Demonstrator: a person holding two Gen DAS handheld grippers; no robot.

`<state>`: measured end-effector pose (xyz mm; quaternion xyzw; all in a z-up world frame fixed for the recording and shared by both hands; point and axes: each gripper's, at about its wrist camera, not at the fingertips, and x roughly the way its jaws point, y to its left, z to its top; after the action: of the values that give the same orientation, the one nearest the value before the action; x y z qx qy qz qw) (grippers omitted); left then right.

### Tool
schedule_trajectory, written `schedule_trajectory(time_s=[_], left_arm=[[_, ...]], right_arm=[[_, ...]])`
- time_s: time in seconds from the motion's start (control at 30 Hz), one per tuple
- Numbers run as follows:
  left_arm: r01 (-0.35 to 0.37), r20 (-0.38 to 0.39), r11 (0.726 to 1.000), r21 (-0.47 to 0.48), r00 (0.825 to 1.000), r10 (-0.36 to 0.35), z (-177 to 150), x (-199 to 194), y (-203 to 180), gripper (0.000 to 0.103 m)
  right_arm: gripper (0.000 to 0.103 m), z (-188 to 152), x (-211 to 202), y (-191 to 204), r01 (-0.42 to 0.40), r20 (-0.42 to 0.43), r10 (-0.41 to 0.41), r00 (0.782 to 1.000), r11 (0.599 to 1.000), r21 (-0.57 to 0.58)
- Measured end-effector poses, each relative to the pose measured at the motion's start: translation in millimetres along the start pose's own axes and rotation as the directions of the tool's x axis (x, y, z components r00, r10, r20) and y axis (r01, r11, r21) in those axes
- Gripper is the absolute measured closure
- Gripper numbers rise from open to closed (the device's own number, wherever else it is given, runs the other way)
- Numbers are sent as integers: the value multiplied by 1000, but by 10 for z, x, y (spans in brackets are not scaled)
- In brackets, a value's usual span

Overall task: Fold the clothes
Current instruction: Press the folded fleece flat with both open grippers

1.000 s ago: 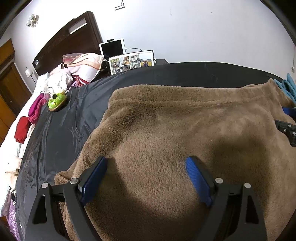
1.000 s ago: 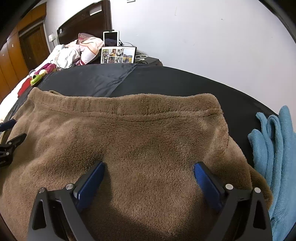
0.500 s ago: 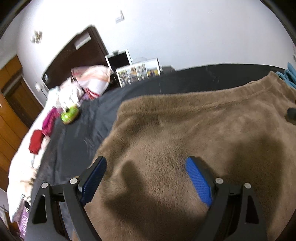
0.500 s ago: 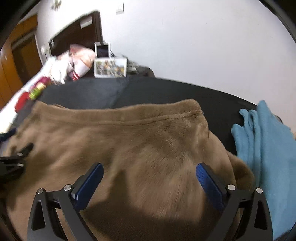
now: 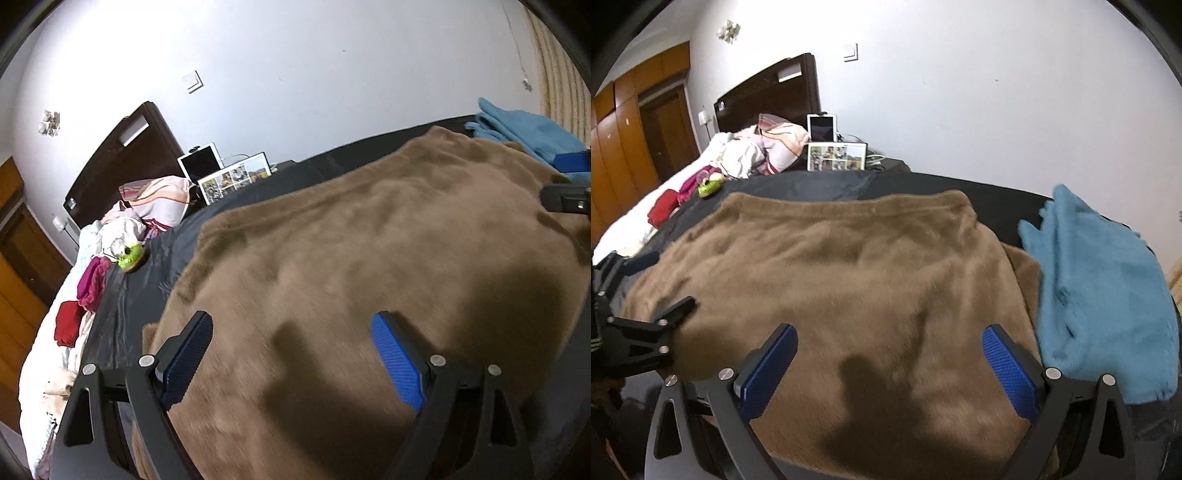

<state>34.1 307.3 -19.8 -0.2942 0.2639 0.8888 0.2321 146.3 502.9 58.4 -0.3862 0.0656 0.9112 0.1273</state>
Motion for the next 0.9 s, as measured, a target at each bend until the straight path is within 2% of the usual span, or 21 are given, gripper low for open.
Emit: schedule_trajectory(time_s=[0.37, 0.6, 0.83, 0.9], left_arm=[[32, -26, 998, -59, 999, -33, -160, 27, -23, 12], [61, -31, 992, -109, 997, -64, -220, 135, 13, 9], [80, -38, 983, -166, 995, -87, -265, 188, 86, 3], [104, -50, 974, -199, 992, -116, -280, 221, 139, 1]], right_arm=[[1, -234, 324, -188, -38, -98, 44, 994, 997, 68], [1, -294, 410, -158, -34, -127, 36, 991, 999, 12], [1, -348, 430, -126, -19, -119, 16, 993, 1000, -21], [1, -367, 431, -115, -13, -111, 10, 994, 1000, -28]])
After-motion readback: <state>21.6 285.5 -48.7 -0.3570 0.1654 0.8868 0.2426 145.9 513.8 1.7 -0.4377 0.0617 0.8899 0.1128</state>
